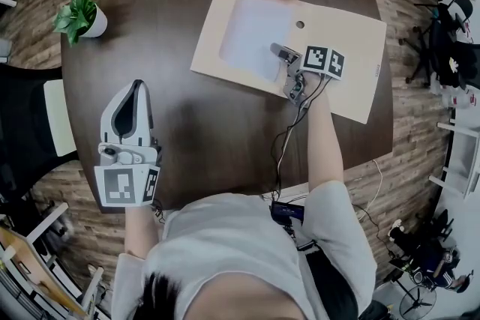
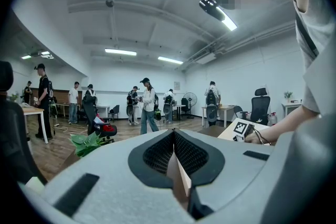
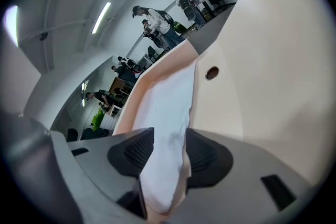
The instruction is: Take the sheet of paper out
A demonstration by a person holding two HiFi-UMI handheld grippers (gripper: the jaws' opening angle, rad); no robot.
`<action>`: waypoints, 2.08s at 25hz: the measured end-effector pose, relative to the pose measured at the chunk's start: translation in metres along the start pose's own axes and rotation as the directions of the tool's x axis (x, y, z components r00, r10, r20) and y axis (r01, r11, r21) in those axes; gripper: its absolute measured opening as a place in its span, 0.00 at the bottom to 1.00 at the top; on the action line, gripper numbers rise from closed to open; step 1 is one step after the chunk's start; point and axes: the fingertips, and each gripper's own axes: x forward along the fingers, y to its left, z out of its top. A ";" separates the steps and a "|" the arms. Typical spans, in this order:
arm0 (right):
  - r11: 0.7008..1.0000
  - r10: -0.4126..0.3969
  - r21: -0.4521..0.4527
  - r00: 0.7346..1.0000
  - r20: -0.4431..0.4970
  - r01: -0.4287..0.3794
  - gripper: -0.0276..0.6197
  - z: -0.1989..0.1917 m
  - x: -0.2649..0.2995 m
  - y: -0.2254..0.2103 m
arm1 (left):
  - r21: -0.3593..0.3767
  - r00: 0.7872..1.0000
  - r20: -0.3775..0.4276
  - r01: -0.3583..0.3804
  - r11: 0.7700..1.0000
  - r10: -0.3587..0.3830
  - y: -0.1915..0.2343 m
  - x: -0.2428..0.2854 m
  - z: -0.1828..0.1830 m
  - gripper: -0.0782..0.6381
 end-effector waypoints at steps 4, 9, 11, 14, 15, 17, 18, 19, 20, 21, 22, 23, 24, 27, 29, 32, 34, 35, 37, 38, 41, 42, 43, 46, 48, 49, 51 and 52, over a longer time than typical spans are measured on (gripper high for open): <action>0.999 0.041 0.016 0.999 -0.022 -0.041 0.32 -0.008 0.002 0.007 | 0.000 1.000 -0.001 -0.004 1.000 0.004 0.001 0.000 0.000 0.12; 0.994 0.108 0.030 0.993 -0.039 -0.107 0.32 -0.010 0.008 0.024 | -0.004 1.000 -0.003 -0.010 1.000 0.010 0.004 -0.003 -0.001 0.12; 0.993 0.118 0.021 0.992 -0.036 -0.117 0.32 -0.008 0.011 0.028 | -0.003 1.000 -0.003 -0.011 1.000 0.011 0.005 -0.003 0.000 0.12; 0.993 0.116 0.015 0.993 -0.013 -0.116 0.32 0.001 0.014 0.028 | 0.002 1.000 -0.005 -0.017 1.000 0.017 0.004 -0.005 0.001 0.12; 0.993 0.113 0.015 0.994 -0.003 -0.113 0.32 0.004 0.015 0.027 | 0.003 1.000 -0.006 -0.020 1.000 0.020 0.005 -0.005 0.001 0.12; 0.994 0.111 0.020 0.994 0.016 -0.111 0.32 0.011 0.018 0.025 | 0.003 1.000 -0.008 -0.026 1.000 0.026 0.007 -0.007 0.000 0.12; 0.993 0.113 0.023 0.993 0.023 -0.113 0.32 0.013 0.019 0.024 | 0.003 1.000 -0.010 -0.029 1.000 0.029 0.007 -0.007 -0.001 0.12; 0.993 0.117 0.024 0.993 0.026 -0.118 0.32 0.015 0.020 0.025 | 0.003 0.999 -0.011 -0.031 1.000 0.031 0.008 -0.008 -0.001 0.12; 0.992 0.127 0.023 0.992 0.021 -0.128 0.32 0.015 0.021 0.027 | 0.003 0.999 -0.012 -0.032 0.999 0.032 0.008 -0.008 -0.001 0.12; 0.990 0.143 0.018 0.990 0.007 -0.143 0.32 0.013 0.022 0.030 | 0.003 0.999 -0.013 -0.032 0.999 0.032 0.008 -0.008 -0.002 0.12; 0.987 0.162 0.009 0.987 -0.015 -0.162 0.32 0.009 0.024 0.035 | 0.003 0.999 -0.013 -0.032 0.999 0.032 0.008 -0.008 -0.002 0.12; 0.984 0.180 -0.002 0.983 -0.040 -0.180 0.32 0.005 0.026 0.040 | 0.004 0.999 -0.014 -0.032 0.999 0.032 0.009 -0.007 -0.002 0.12; 0.981 0.191 -0.012 0.980 -0.061 -0.193 0.32 0.001 0.027 0.044 | 0.004 0.999 -0.014 -0.031 1.000 0.031 0.009 -0.006 -0.003 0.12; 0.981 0.190 -0.020 0.980 -0.066 -0.192 0.32 0.000 0.032 0.044 | 0.007 1.000 -0.016 -0.027 1.000 0.027 0.008 -0.005 -0.003 0.12; 0.983 0.181 -0.007 0.983 -0.032 -0.181 0.32 0.007 0.034 0.041 | 0.008 0.999 -0.018 -0.028 1.000 0.028 0.008 -0.005 -0.003 0.12; 0.979 0.202 0.003 0.979 -0.032 -0.202 0.31 0.009 0.038 0.045 | 0.009 0.999 -0.023 -0.031 0.999 0.032 0.009 -0.006 -0.004 0.12; 0.975 0.220 -0.009 0.974 -0.061 -0.221 0.29 0.006 0.044 0.053 | 0.010 0.999 -0.024 -0.034 0.999 0.034 0.010 -0.006 -0.005 0.12; 0.974 0.223 -0.019 0.972 -0.073 -0.225 0.29 0.004 0.047 0.056 | 0.011 0.999 -0.024 -0.034 0.999 0.034 0.010 -0.006 -0.005 0.12; 0.974 0.220 -0.037 0.972 -0.086 -0.224 0.27 0.004 0.053 0.062 | 0.011 0.999 -0.027 -0.035 0.999 0.035 0.011 -0.005 -0.005 0.12; 0.974 0.216 -0.042 0.972 -0.088 -0.221 0.26 0.005 0.056 0.064 | 0.011 0.999 -0.029 -0.036 0.999 0.037 0.011 -0.005 -0.006 0.12; 0.979 0.195 -0.047 0.977 -0.083 -0.200 0.20 0.007 0.062 0.066 | 0.012 0.998 -0.033 -0.043 0.999 0.044 0.013 -0.006 -0.007 0.12; 0.981 0.186 -0.048 0.979 -0.079 -0.190 0.18 0.008 0.063 0.066 | 0.012 0.998 -0.034 -0.047 0.999 0.047 0.014 -0.007 -0.007 0.12; 0.982 0.177 -0.048 0.981 -0.074 -0.181 0.14 0.009 0.064 0.064 | 0.012 0.998 -0.034 -0.050 0.999 0.050 0.015 -0.008 -0.007 0.12; 0.986 0.160 -0.039 0.985 -0.060 -0.163 0.09 0.010 0.062 0.061 | 0.011 0.998 -0.033 -0.059 0.998 0.060 0.018 -0.010 -0.007 0.12; 0.987 0.155 -0.040 0.987 -0.053 -0.157 0.08 0.009 0.061 0.061 | 0.010 0.998 -0.031 -0.061 0.998 0.062 0.020 -0.012 -0.008 0.12; 0.987 0.150 -0.044 0.987 -0.050 -0.152 0.07 0.009 0.060 0.061 | 0.011 0.998 -0.030 -0.061 0.998 0.061 0.020 -0.013 -0.008 0.12; 0.989 0.138 -0.051 0.989 -0.045 -0.141 0.07 0.009 0.058 0.059 | 0.012 0.998 -0.028 -0.059 0.998 0.060 0.019 -0.015 -0.007 0.12; 0.990 0.132 -0.052 0.990 -0.043 -0.134 0.07 0.009 0.055 0.058 | 0.013 0.998 -0.026 -0.059 0.998 0.059 0.018 -0.015 -0.007 0.12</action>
